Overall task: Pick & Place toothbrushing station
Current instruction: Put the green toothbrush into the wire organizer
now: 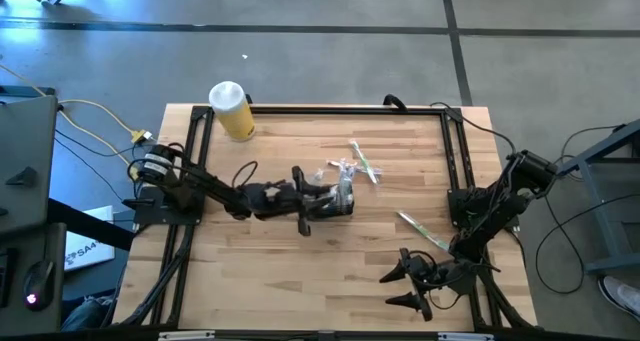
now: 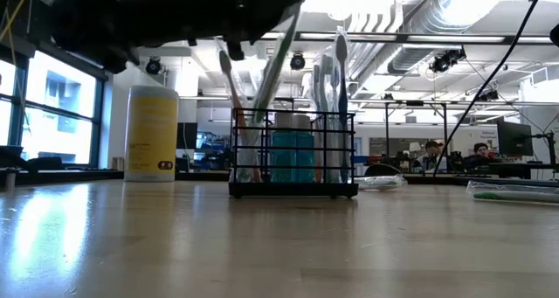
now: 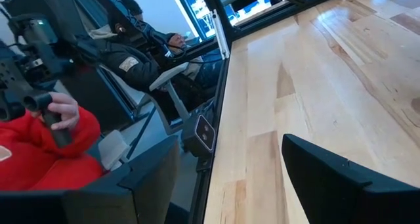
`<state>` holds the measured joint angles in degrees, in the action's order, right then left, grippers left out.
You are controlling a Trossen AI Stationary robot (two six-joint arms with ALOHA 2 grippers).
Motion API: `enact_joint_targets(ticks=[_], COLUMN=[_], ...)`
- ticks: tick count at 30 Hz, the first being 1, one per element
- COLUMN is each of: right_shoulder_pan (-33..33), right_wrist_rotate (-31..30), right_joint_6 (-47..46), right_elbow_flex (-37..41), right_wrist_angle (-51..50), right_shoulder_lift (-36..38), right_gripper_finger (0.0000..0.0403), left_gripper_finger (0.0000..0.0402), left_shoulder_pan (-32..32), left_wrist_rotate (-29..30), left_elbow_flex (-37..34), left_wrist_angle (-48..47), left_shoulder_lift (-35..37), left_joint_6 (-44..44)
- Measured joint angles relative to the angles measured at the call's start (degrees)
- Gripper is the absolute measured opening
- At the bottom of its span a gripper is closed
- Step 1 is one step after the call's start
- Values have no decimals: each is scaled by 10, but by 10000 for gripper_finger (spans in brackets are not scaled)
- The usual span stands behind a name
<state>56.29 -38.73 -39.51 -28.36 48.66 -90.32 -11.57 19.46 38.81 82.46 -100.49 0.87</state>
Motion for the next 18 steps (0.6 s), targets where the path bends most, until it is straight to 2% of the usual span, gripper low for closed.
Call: enact_joint_targets(ticks=[3,10,18], right_shoulder_pan=[0,-2,-6], right_wrist_rotate=[-1,-4,-3], right_joint_6=[1,3,5], right_elbow_flex=[0,0,0], right_wrist_angle=[0,0,0], right_shoulder_lift=[0,0,0], right_gripper_finger=[262,262,262], left_gripper_finger=[105,105,105], left_shoulder_pan=[-1,-1,-1], left_wrist_rotate=[-1,-2,-3], left_elbow_flex=[-23,-59,-66], left_wrist_angle=[44,65,70], left_shoulder_lift=[1,1,1], left_joint_6=[-10,-31,-40])
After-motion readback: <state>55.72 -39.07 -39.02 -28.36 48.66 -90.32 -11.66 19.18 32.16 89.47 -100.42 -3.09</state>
